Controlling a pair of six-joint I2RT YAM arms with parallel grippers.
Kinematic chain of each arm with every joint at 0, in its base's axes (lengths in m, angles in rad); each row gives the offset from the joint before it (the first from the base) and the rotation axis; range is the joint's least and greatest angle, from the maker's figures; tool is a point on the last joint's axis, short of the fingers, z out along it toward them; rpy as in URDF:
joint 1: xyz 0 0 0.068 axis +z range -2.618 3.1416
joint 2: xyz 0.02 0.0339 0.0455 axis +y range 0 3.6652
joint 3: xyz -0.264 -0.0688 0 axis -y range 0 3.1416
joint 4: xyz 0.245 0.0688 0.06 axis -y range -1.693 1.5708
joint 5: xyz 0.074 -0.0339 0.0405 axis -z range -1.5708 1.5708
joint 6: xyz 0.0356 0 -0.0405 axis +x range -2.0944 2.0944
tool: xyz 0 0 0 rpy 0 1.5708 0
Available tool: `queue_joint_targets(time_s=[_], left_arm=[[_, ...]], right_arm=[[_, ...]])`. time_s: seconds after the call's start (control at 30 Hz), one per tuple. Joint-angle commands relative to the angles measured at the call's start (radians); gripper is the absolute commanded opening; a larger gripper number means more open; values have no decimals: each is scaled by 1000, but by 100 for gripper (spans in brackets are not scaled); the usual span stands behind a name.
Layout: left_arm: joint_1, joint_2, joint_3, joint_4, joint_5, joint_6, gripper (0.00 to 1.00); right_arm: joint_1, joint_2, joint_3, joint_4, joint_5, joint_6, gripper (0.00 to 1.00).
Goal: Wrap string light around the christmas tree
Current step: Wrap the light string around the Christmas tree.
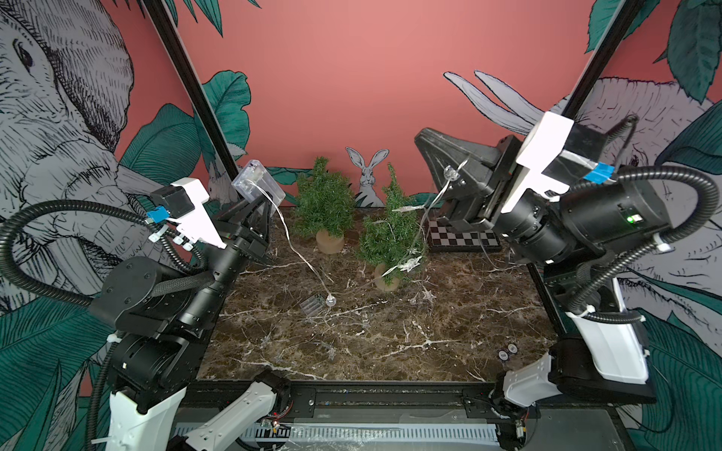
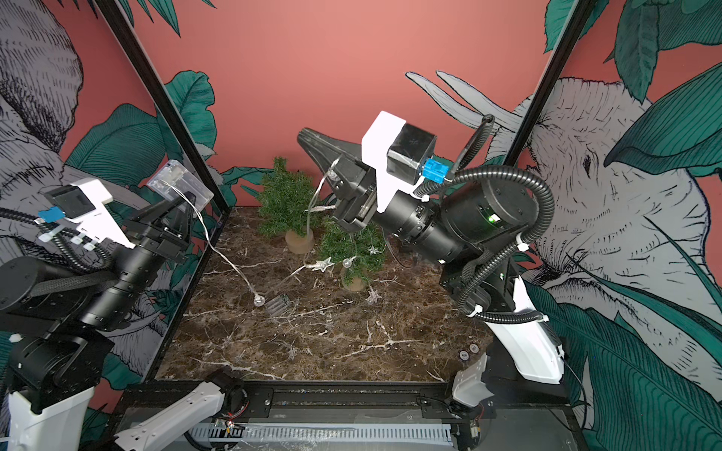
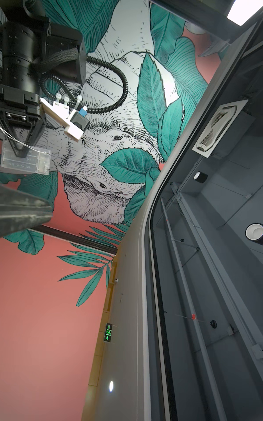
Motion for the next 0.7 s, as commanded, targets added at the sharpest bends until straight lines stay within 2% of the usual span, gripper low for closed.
queue_joint_targets(time_s=[0.0,0.2,0.4,0.53,0.6,0.67], left_arm=[[5,31,22,-30,-58,1,0],[5,61,25,-14,-153,69,0],[6,216,183,-95,-252,140,0],[5,352,295,-67,-237,180,0],[5,425,368,-66,-211,180,0],[5,503,460,-65,-157,172,0]], right_arm=[[6,118,96,-52,38,-107,0],[-14,342,342,-74,70,-208,0],[-119,403,279,92,73,-106,0],[-196,453,263,183,125,-89,0],[-236,484,259,237,171,-110,0],[-297,520,290,266,185,-64,0]])
